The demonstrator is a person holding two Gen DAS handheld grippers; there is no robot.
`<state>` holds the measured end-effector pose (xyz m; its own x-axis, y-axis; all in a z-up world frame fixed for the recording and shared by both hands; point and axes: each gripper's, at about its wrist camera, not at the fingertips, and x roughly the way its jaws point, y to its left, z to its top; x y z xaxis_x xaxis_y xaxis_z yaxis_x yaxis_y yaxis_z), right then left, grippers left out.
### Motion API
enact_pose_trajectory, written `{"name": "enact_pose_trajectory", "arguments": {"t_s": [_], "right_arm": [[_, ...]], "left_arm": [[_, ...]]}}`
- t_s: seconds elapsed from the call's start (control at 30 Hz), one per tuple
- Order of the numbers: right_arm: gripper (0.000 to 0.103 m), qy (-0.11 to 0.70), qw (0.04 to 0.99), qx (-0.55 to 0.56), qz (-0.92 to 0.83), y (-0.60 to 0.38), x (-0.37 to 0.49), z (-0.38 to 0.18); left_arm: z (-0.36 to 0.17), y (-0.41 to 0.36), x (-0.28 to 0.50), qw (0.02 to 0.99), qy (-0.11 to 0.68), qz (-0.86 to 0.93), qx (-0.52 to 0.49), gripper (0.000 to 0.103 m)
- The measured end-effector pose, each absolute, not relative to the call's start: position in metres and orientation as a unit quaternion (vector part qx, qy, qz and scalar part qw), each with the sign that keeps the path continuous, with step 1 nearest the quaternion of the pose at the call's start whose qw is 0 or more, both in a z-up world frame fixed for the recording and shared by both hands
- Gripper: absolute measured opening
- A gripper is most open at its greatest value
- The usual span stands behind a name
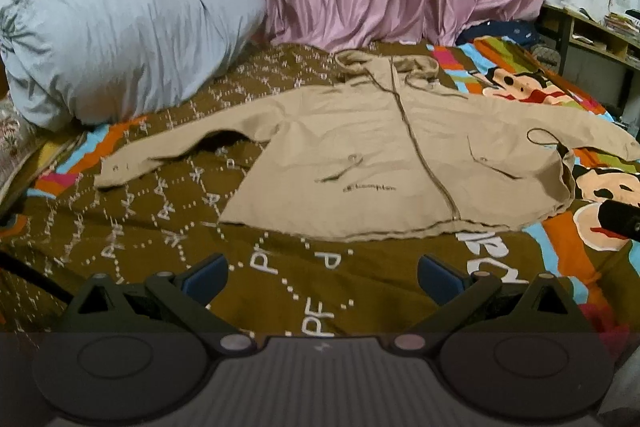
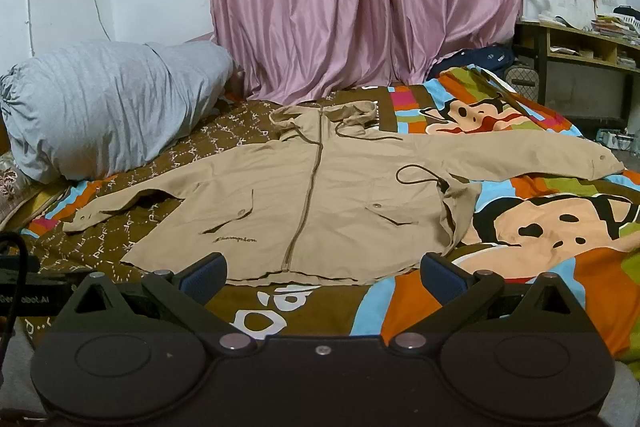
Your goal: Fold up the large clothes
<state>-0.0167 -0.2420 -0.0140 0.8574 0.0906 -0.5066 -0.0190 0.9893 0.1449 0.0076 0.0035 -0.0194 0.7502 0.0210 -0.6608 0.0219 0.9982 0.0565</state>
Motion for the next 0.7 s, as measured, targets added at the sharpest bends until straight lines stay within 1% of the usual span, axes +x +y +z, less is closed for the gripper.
{"name": "enact_pose_trajectory", "arguments": {"t_s": [0.47,0.57,0.7], "right_arm": [[0.103,0.278,0.954,0.110,0.030,-0.255,-0.012,-0.024],[0.103,0.249,0.961,0.112,0.037,-0.259,-0.019,-0.022],[0.103,0.191,0.978,0.074,0.027,-0.267,-0.028,-0.014]], "left_arm": [[-0.023,0.000,0.020,0.924,0.381,-0.023,0.029,0.103],[-0.017,0.003,0.028,0.927,0.374,-0.020,0.027,0.103],[-0.006,0.000,0.049,0.931,0.363,-0.008,0.040,0.103]]}}
